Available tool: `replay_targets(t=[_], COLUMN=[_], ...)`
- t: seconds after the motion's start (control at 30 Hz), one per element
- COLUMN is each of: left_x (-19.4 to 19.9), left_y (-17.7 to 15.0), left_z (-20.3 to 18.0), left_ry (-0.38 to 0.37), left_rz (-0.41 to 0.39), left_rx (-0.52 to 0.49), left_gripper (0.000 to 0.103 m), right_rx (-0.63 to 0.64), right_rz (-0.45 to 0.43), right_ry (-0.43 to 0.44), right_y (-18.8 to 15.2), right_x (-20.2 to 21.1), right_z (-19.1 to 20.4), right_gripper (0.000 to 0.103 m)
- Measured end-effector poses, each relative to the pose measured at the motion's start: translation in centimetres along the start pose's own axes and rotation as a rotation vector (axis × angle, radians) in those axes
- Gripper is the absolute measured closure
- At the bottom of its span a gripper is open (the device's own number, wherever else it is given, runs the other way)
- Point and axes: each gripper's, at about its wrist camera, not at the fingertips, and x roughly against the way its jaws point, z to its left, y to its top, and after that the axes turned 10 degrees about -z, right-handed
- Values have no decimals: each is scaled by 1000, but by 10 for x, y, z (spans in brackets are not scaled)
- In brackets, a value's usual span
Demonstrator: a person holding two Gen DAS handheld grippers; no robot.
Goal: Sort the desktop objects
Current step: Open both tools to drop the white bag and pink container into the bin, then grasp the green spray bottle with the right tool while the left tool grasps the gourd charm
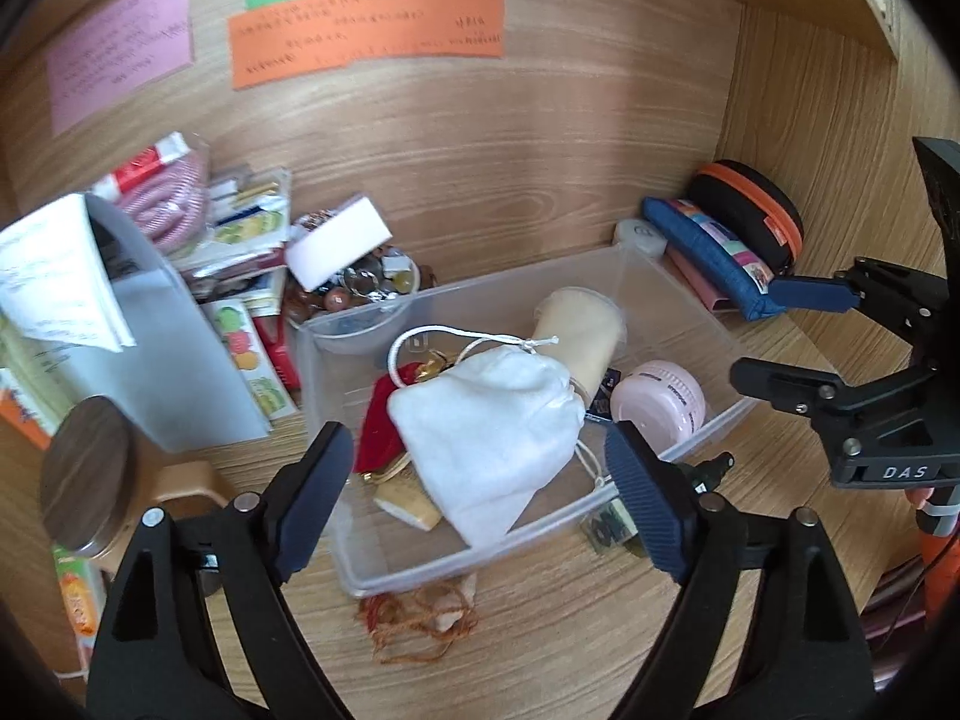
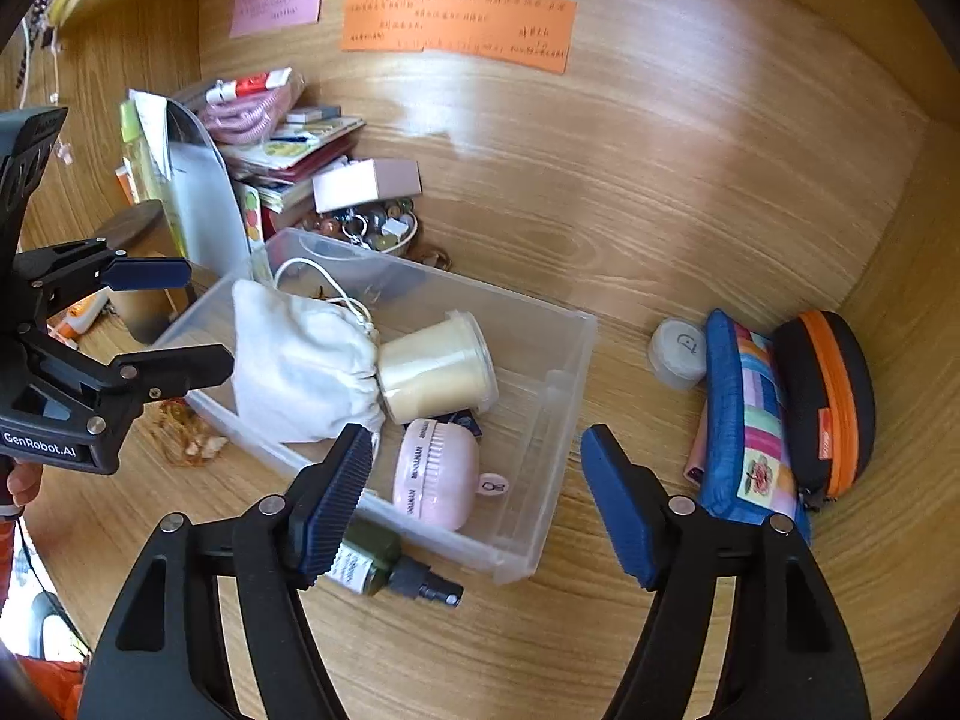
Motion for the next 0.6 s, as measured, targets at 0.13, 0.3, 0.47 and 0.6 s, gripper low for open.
replay_targets(t=[0.13,0.3,0.47,0.6], left_x=[16,34,46,48], left_y=[-6,-18,-31,-43], left_z=[-1,3,11,18], left_ry=[32,61,89,102], left_rz=[-21,-29,-24,-5], left_rx=[-15,-11,2,16], left_gripper=[12,11,10,10], right_rx=[-15,-31,-43,-57], right_rz=[-17,-20,-23,-16], right_ry=[2,12,24,31], right_y=[-6,-19,-31,-42], right_x=[13,24,31,34], right_z=[7,18,27,31], right_gripper=[33,33,33,32])
